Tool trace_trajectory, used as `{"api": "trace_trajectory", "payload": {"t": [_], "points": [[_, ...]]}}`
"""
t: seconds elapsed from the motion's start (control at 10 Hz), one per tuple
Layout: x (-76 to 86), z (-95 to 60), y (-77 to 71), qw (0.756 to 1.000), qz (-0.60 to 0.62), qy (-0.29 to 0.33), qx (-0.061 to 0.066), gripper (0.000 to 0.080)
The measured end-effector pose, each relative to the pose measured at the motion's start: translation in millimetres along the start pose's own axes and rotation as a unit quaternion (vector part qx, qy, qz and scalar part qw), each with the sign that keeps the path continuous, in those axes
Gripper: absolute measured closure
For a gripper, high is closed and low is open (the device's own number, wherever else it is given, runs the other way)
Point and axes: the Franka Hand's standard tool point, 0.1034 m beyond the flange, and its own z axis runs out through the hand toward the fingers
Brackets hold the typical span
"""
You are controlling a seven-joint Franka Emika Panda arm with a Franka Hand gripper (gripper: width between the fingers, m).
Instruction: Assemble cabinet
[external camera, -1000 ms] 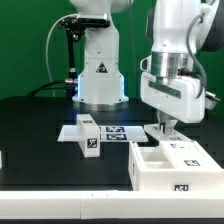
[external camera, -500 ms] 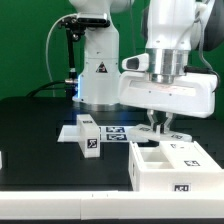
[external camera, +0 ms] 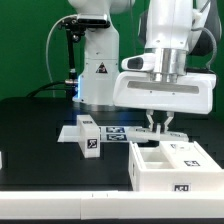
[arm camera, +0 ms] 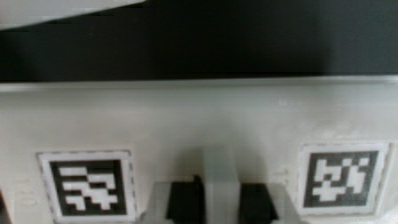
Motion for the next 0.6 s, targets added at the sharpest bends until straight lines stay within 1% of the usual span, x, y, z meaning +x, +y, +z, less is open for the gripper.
{"api": "trace_trajectory", "payload": {"t": [0.1, 0.2, 0.3, 0.4, 0.5, 0.6], "points": [[6.7, -3.0, 3.1, 0.994, -0.106, 0.004, 0.000, 0.0732], [14.2, -7.6, 10.9, 0.985, -0.172, 0.009, 0.003, 0.0732], [18.2, -10.1, 18.2, 0.972, -0.236, 0.011, 0.007, 0.0732], [19.8, -9.9, 24.5, 0.963, -0.269, 0.011, 0.010, 0.0732], [17.9, -8.4, 22.4, 0.963, -0.271, 0.009, 0.012, 0.0732], [18.2, -8.2, 21.6, 0.949, -0.314, 0.008, 0.010, 0.0732]]}}
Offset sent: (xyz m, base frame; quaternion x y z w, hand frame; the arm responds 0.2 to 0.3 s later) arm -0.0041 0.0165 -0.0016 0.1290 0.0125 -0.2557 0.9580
